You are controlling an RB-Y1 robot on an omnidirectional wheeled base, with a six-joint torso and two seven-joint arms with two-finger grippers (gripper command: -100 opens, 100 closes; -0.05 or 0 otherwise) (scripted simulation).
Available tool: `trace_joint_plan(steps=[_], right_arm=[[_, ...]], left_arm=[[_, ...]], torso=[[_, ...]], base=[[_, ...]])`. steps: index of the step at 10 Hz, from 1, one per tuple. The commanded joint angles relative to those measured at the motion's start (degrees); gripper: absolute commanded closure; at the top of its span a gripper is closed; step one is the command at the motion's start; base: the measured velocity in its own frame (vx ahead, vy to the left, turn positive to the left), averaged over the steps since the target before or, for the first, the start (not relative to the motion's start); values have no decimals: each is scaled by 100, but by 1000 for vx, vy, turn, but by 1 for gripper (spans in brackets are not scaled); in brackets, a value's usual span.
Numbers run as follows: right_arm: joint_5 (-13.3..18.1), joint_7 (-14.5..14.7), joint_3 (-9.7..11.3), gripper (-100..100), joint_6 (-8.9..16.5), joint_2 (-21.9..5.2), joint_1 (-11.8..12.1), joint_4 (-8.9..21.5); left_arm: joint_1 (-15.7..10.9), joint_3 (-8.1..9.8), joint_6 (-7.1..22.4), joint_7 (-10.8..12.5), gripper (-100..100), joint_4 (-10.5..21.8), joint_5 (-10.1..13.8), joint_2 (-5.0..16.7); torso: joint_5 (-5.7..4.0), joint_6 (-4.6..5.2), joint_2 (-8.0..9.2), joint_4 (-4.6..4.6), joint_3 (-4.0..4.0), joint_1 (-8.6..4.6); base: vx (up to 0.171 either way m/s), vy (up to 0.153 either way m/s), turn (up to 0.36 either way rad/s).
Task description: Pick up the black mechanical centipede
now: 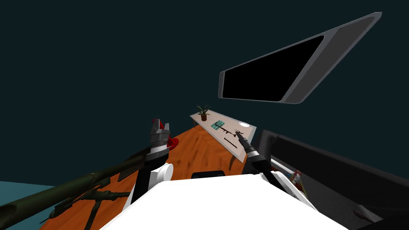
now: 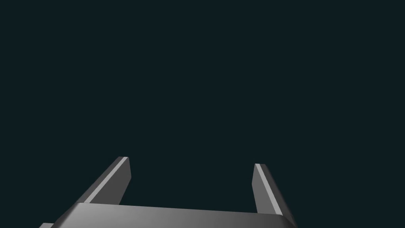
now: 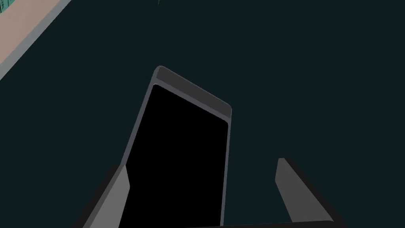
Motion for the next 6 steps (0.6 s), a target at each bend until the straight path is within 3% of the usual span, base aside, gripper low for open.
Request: trace_joint_plan(steps=[1,3,4,6], right_arm=[[220,77,0,-100,214,-194,23,241],[566,279,62,-100,491,-446,153,609],[604,279,62,-100,496,-446,153,658],[946,496,158,-100,771,-692,269,1096]], left_arm=[[0,0,0,0,0,0,0,0],[0,0,0,0,0,0,0,0],[0,-1,0,0,0,0,0,0],[0,0,0,0,0,0,0,0]], torso=[[0,0,0,0,0,0],[-2,-3,-3,0,-1,-1],[1,-3,-3,-1,-2,15],[-2,-2,-3,0,-1,-6]], base=[[78,85,134],[104,131,224],[91,108,52],[123,94,161]])
